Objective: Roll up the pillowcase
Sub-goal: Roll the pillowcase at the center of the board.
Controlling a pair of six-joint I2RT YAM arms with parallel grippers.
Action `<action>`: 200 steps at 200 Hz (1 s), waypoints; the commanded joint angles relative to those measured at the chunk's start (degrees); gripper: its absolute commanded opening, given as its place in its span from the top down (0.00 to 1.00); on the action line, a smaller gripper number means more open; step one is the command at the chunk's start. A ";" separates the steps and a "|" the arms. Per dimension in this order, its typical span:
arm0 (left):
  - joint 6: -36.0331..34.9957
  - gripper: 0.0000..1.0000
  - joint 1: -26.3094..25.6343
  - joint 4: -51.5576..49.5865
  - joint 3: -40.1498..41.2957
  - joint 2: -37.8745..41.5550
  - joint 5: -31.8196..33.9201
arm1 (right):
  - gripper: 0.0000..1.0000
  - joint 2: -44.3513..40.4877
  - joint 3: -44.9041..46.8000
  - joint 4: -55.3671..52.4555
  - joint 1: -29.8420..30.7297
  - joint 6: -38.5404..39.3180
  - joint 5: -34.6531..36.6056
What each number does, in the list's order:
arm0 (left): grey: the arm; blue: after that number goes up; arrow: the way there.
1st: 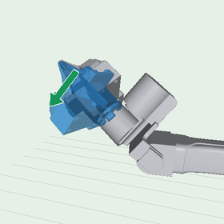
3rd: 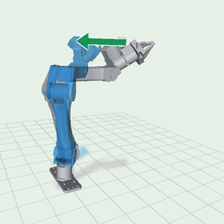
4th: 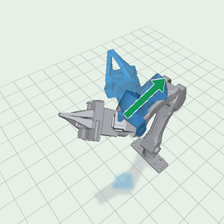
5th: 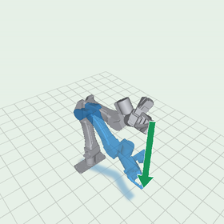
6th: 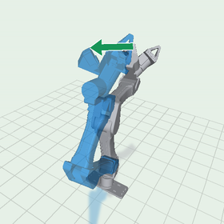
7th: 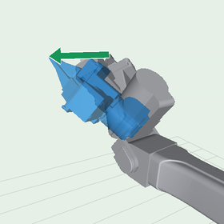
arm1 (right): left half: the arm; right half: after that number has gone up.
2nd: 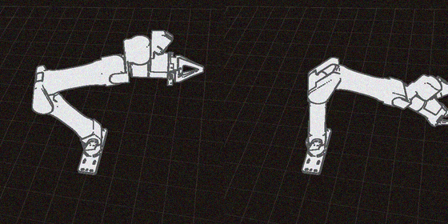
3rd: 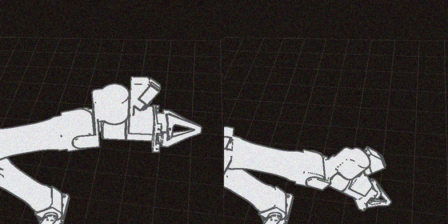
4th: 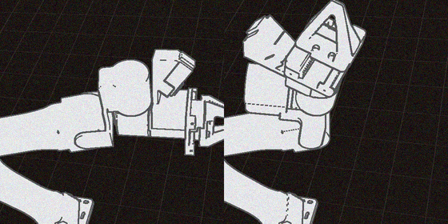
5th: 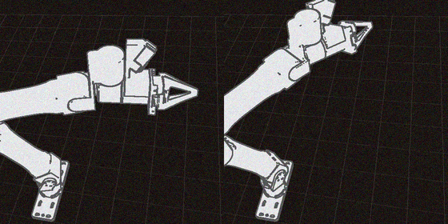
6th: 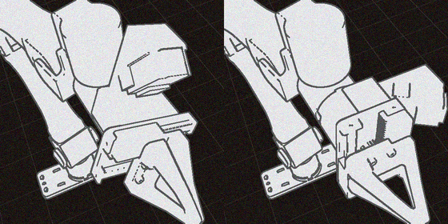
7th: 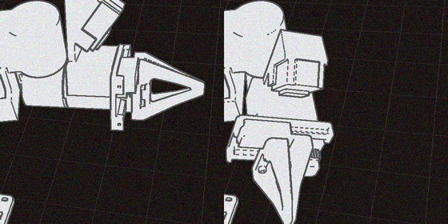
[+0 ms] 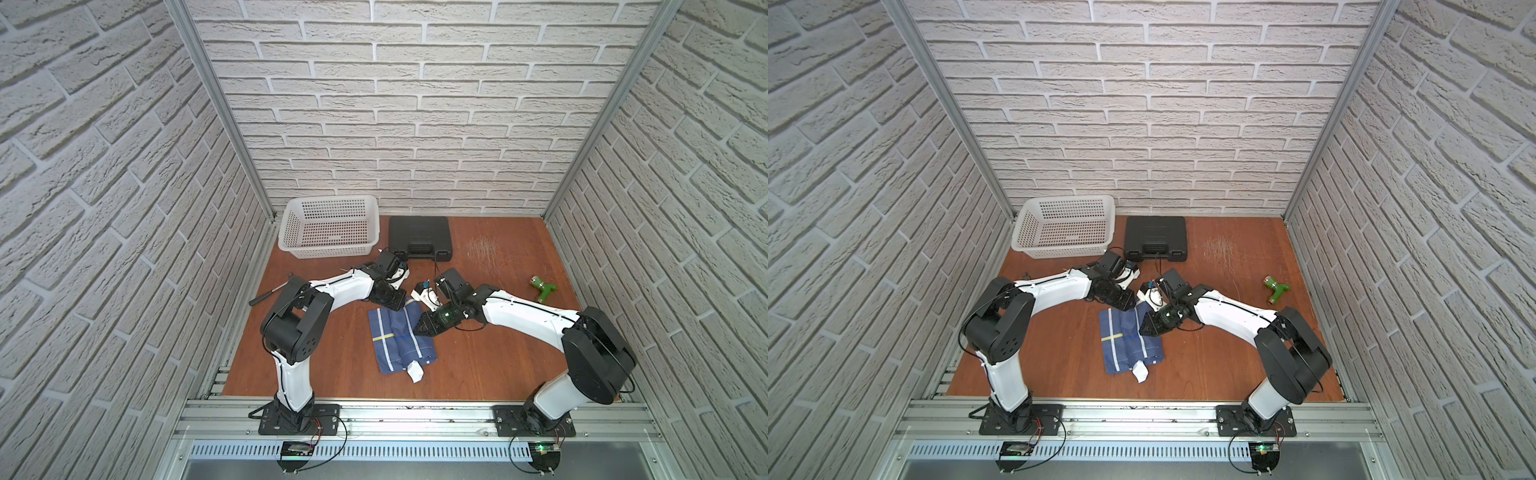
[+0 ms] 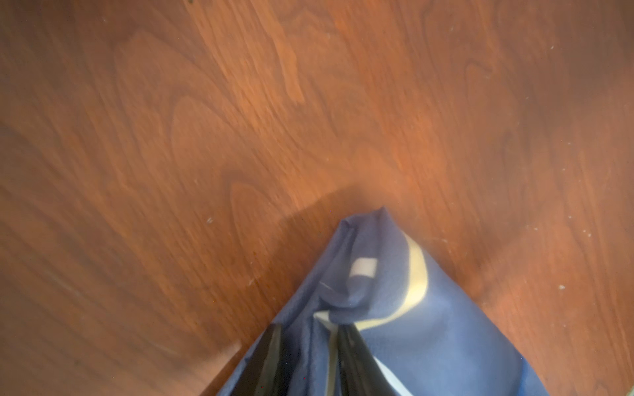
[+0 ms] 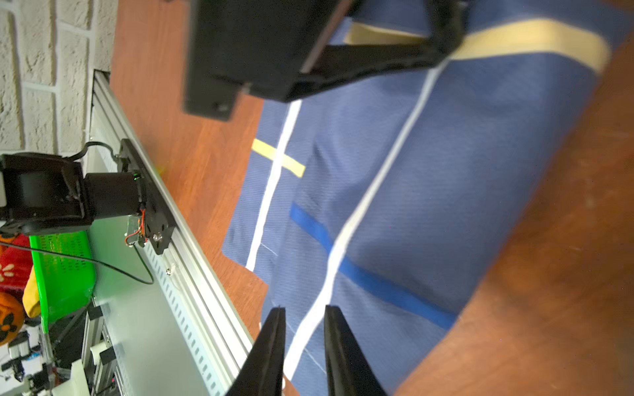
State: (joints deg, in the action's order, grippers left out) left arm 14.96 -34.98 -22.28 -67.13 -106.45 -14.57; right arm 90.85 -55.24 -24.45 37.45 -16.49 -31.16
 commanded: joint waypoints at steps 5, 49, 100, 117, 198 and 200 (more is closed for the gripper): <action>-0.98 0.69 -0.17 -2.39 -0.24 -0.83 0.25 | 0.77 3.28 -0.22 -0.04 2.58 4.08 0.32; -1.43 0.70 0.07 -3.22 0.07 -1.18 -0.54 | 0.80 4.81 4.45 3.66 2.83 4.24 -1.07; -3.14 0.70 1.13 -4.43 0.00 -1.87 -0.88 | 0.80 6.18 10.74 1.87 4.65 6.78 0.19; -3.23 0.70 1.23 -4.30 0.30 -1.83 -1.53 | 0.80 5.73 10.96 2.07 4.65 6.18 0.35; -1.29 0.66 0.89 -6.25 0.77 2.01 -6.44 | 0.60 -6.53 4.75 -0.93 -7.61 -1.20 -1.81; -1.28 0.66 0.88 -6.32 0.84 2.03 -6.44 | 0.59 -6.62 4.80 -0.77 -8.04 -1.51 -1.80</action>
State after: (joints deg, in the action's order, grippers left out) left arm 13.41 -34.09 -25.91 -67.11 -107.07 -19.16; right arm 87.33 -49.10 -25.43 34.28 -14.22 -32.18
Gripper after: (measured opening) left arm 0.335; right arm 0.368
